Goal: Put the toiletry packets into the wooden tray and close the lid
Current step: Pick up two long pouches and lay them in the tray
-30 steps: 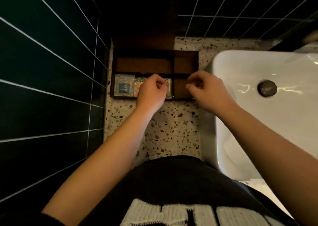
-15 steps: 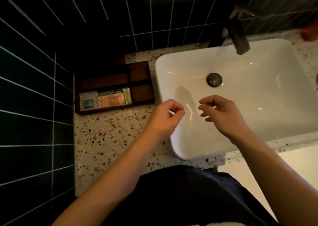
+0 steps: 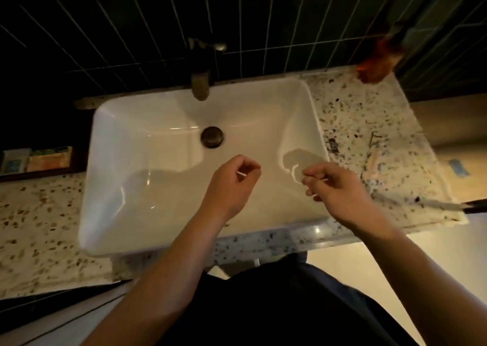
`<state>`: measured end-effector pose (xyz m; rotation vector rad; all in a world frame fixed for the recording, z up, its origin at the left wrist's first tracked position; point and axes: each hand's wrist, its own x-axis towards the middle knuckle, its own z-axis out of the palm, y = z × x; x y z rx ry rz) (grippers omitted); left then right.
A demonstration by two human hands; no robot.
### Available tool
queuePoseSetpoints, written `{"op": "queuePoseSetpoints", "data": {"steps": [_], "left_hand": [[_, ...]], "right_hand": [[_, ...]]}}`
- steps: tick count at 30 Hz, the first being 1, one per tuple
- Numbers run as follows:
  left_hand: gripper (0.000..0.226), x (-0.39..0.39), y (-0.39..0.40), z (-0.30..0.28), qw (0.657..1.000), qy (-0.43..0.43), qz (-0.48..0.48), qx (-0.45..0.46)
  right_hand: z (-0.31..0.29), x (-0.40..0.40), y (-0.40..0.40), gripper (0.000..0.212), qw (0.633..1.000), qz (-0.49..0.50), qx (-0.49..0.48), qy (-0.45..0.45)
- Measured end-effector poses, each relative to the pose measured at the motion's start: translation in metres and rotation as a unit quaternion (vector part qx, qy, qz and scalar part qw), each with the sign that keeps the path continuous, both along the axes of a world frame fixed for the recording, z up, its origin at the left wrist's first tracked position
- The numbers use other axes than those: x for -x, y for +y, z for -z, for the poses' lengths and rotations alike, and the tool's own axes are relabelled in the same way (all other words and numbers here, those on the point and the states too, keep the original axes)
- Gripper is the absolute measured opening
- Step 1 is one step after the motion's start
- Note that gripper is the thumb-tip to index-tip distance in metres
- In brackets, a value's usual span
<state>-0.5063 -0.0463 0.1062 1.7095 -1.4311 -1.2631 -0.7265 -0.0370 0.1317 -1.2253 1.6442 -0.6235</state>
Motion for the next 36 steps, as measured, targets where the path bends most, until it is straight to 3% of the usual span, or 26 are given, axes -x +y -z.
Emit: {"op": "queuePoseSetpoints", "data": {"steps": [6,12,17,22,26,31,36], "left_hand": [[0.003,0.123,-0.005,-0.011,0.999,0.001,0.032,0.018],[0.006,0.212,-0.021,0.0,0.997,-0.007,0.07,-0.018],[0.028,0.257,-0.039,0.039,0.993,-0.052,0.066,-0.078],[0.06,0.278,-0.053,0.082,0.985,-0.11,-0.014,-0.132],[0.071,0.286,-0.058,0.102,0.972,-0.178,-0.059,-0.14],[0.074,0.287,-0.057,0.118,0.966,-0.235,-0.028,-0.109],[0.062,0.285,-0.058,0.119,0.97,-0.213,-0.026,-0.118]], "right_hand": [[0.009,0.131,-0.004,0.009,0.998,0.013,-0.016,0.054],[0.041,0.205,-0.014,0.009,0.99,0.055,-0.055,0.118],[0.08,0.226,-0.036,0.034,0.973,0.02,-0.127,0.19],[0.112,0.217,-0.061,0.061,0.948,-0.023,-0.169,0.269],[0.129,0.201,-0.075,0.077,0.918,-0.045,-0.18,0.349],[0.14,0.19,-0.083,0.061,0.914,-0.046,-0.155,0.373],[0.141,0.191,-0.084,0.041,0.942,0.001,-0.151,0.299]]}}
